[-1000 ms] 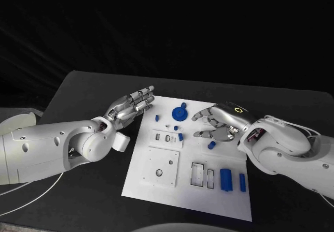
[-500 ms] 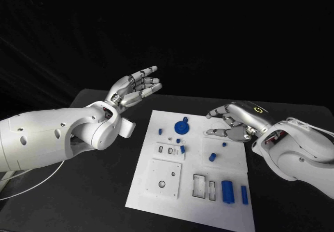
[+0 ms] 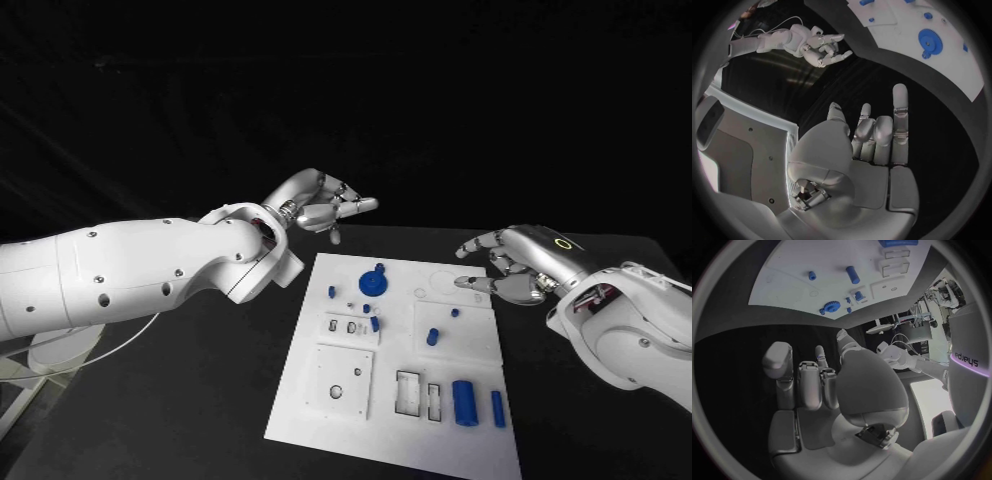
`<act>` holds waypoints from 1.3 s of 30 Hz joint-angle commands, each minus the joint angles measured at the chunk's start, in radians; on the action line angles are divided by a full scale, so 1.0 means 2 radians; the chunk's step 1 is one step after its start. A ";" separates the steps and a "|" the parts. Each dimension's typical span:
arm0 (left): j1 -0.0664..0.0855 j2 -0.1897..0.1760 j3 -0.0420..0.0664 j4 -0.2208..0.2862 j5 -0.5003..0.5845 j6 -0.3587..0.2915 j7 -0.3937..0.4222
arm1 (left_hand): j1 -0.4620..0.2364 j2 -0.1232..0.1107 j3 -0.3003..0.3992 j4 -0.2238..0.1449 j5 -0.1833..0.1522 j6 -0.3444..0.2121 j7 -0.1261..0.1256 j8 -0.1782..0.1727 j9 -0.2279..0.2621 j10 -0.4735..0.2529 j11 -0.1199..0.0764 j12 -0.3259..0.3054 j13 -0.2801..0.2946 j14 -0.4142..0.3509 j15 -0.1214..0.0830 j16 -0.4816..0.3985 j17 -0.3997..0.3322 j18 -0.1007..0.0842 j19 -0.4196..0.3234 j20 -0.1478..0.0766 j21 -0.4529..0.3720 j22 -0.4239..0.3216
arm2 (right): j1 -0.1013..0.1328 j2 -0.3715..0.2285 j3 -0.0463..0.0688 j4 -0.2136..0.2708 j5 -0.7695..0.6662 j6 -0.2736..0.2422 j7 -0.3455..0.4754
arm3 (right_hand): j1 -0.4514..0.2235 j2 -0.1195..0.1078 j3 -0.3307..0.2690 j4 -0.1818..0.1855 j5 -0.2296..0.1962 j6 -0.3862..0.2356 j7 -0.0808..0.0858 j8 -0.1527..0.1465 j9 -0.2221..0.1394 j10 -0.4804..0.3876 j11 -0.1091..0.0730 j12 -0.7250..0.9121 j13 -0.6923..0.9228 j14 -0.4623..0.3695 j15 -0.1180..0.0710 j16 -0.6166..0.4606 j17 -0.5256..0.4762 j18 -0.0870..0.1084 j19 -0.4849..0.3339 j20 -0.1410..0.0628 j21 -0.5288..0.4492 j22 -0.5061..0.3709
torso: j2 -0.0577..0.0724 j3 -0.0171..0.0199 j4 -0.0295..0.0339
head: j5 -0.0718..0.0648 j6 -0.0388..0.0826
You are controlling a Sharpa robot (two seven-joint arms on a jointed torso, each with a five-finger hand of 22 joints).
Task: Assemble the parts on the task board
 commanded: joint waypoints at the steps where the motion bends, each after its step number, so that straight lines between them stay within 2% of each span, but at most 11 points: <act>1: -0.006 0.012 -0.001 -0.003 -0.111 0.088 -0.154 | -0.024 0.004 -0.015 0.001 -0.012 0.022 -0.015 0.020 0.017 0.139 -0.010 0.038 0.182 0.120 -0.010 0.044 0.188 -0.031 0.087 -0.016 0.161 0.212 | -0.003 -0.009 -0.001 0.005 0.001 -0.014 0.006 | 0.004 0.002 0.002 0.003 0.003 0.004 0.000 0.002 0.000 0.051 0.004 0.002 0.132 0.031 0.002 0.001 0.043 0.005 0.002 -0.001 0.001 0.001 | -0.016 0.0040 -0.0063 | 0.000 -0.009; 2: -0.009 0.021 -0.001 -0.005 -0.128 0.114 -0.185 | -0.040 0.007 -0.023 0.004 -0.021 0.027 -0.015 0.029 0.027 0.152 -0.016 0.040 0.199 0.143 -0.013 0.045 0.222 -0.041 0.115 -0.019 0.208 0.283 | -0.004 -0.015 -0.003 0.008 -0.001 -0.018 0.007 | 0.004 0.002 0.002 0.003 0.003 0.005 0.000 0.002 0.001 0.052 0.004 0.002 0.132 0.031 0.002 0.002 0.043 0.005 0.002 -0.001 0.001 0.002 | -0.019 0.0049 -0.0078 | 0.000 -0.013; 3: -0.012 0.027 -0.001 -0.007 -0.137 0.129 -0.201 | -0.047 0.004 -0.028 0.007 -0.027 0.033 -0.018 0.036 0.033 0.152 -0.018 0.040 0.199 0.143 -0.015 0.045 0.222 -0.046 0.129 -0.020 0.224 0.311 | -0.004 -0.017 -0.003 0.009 -0.001 -0.019 0.007 | 0.005 0.002 0.002 0.003 0.004 0.006 0.000 0.003 0.001 0.052 0.004 0.002 0.132 0.031 0.002 0.003 0.044 0.004 0.003 -0.001 0.002 0.002 | -0.021 0.0053 -0.0088 | 0.000 -0.014; 8: -0.022 0.055 -0.001 -0.018 -0.162 0.176 -0.265 | -0.065 0.011 -0.037 0.008 -0.026 0.031 -0.027 0.072 0.080 0.152 -0.027 0.040 0.199 0.143 -0.024 0.045 0.222 -0.059 0.175 -0.025 0.266 0.390 | -0.006 -0.038 -0.009 0.022 -0.003 -0.028 0.008 | 0.005 0.002 0.002 0.004 0.006 0.008 0.000 0.003 0.001 0.052 0.004 0.002 0.132 0.032 0.002 0.004 0.046 0.004 0.004 -0.002 0.005 0.004 | -0.028 0.0072 -0.0112 | -0.004 -0.023; 10: -0.023 0.062 -0.001 -0.021 -0.168 0.186 -0.278 | -0.071 0.012 -0.040 0.007 -0.022 0.024 -0.029 0.092 0.106 0.152 -0.032 0.040 0.199 0.143 -0.027 0.045 0.222 -0.061 0.183 -0.027 0.271 0.401 | -0.006 -0.041 -0.011 0.023 -0.002 -0.029 0.008 | 0.005 0.003 0.002 0.004 0.007 0.009 0.000 0.004 0.001 0.052 0.004 0.002 0.132 0.032 0.002 0.004 0.046 0.004 0.005 -0.002 0.005 0.004 | -0.028 0.0074 -0.0114 | -0.005 -0.025; 16: -0.035 0.095 -0.001 -0.042 -0.184 0.222 -0.331 | -0.079 0.015 -0.042 0.008 -0.003 0.000 -0.038 0.159 0.198 0.152 -0.039 0.040 0.199 0.143 -0.036 0.045 0.222 -0.065 0.196 -0.033 0.276 0.416 | -0.007 -0.046 -0.018 0.025 0.002 -0.029 0.009 | 0.004 0.004 0.002 0.007 0.010 0.010 0.000 0.004 0.000 0.052 0.004 0.002 0.132 0.033 0.002 0.004 0.046 0.004 0.005 -0.002 0.005 0.004 | -0.031 0.0094 -0.0110 | -0.006 -0.044; 20: -0.047 0.114 0.000 -0.055 -0.187 0.234 -0.348 | -0.071 0.017 -0.039 0.006 0.010 -0.009 -0.041 0.174 0.227 0.152 -0.042 0.040 0.199 0.143 -0.038 0.045 0.222 -0.066 0.202 -0.036 0.278 0.422 | -0.007 -0.045 -0.021 0.024 0.005 -0.028 0.010 | 0.004 0.005 0.002 0.008 0.012 0.011 0.000 0.004 0.000 0.052 0.004 0.002 0.132 0.033 0.002 0.004 0.046 0.004 0.005 -0.002 0.004 0.004 | -0.031 0.0104 -0.0116 | -0.010 -0.057; 24: -0.059 0.123 0.000 -0.062 -0.194 0.236 -0.356 | -0.062 0.018 -0.035 0.005 0.021 -0.013 -0.044 0.182 0.247 0.152 -0.044 0.040 0.199 0.143 -0.041 0.045 0.222 -0.067 0.205 -0.039 0.279 0.425 | -0.008 -0.045 -0.023 0.024 0.007 -0.026 0.010 | 0.004 0.007 0.002 0.009 0.014 0.011 0.000 0.004 0.000 0.051 0.004 0.002 0.131 0.033 0.002 0.004 0.045 0.004 0.006 -0.002 0.004 0.004 | -0.032 0.0090 -0.0122 | -0.017 -0.070; 29: -0.069 0.126 0.000 -0.068 -0.208 0.235 -0.362 | -0.058 0.017 -0.029 0.006 0.023 -0.025 -0.051 0.219 0.315 0.152 -0.051 0.040 0.199 0.143 -0.048 0.045 0.222 -0.067 0.207 -0.045 0.279 0.427 | -0.009 -0.047 -0.024 0.022 0.010 -0.022 0.009 | 0.004 0.009 0.003 0.010 0.017 0.011 0.000 0.004 -0.001 0.049 0.004 0.000 0.129 0.033 0.002 0.004 0.045 0.004 0.006 -0.002 0.004 0.004 | -0.033 0.0094 -0.0115 | -0.025 -0.084; 32: -0.072 0.124 0.001 -0.069 -0.213 0.233 -0.363 | -0.056 0.017 -0.027 0.006 0.024 -0.028 -0.052 0.228 0.334 0.152 -0.053 0.040 0.199 0.143 -0.049 0.045 0.222 -0.067 0.207 -0.047 0.279 0.427 | -0.010 -0.047 -0.025 0.021 0.012 -0.021 0.008 | 0.004 0.010 0.003 0.010 0.019 0.011 0.000 0.003 -0.001 0.048 0.004 -0.001 0.129 0.033 0.002 0.004 0.046 0.004 0.006 -0.002 0.003 0.004 | -0.034 0.0098 -0.0111 | -0.026 -0.089; 39: -0.073 0.121 0.001 -0.068 -0.222 0.236 -0.365 | -0.055 0.017 -0.024 0.006 0.027 -0.039 -0.056 0.248 0.383 0.152 -0.056 0.040 0.199 0.143 -0.053 0.045 0.222 -0.067 0.205 -0.050 0.277 0.425 | -0.015 -0.046 -0.025 0.019 0.015 -0.017 0.007 | 0.004 0.011 0.003 0.011 0.022 0.011 0.001 0.003 -0.001 0.048 0.004 -0.002 0.128 0.033 0.002 0.004 0.046 0.004 0.006 -0.002 0.003 0.005 | -0.036 0.0090 -0.0108 | -0.025 -0.089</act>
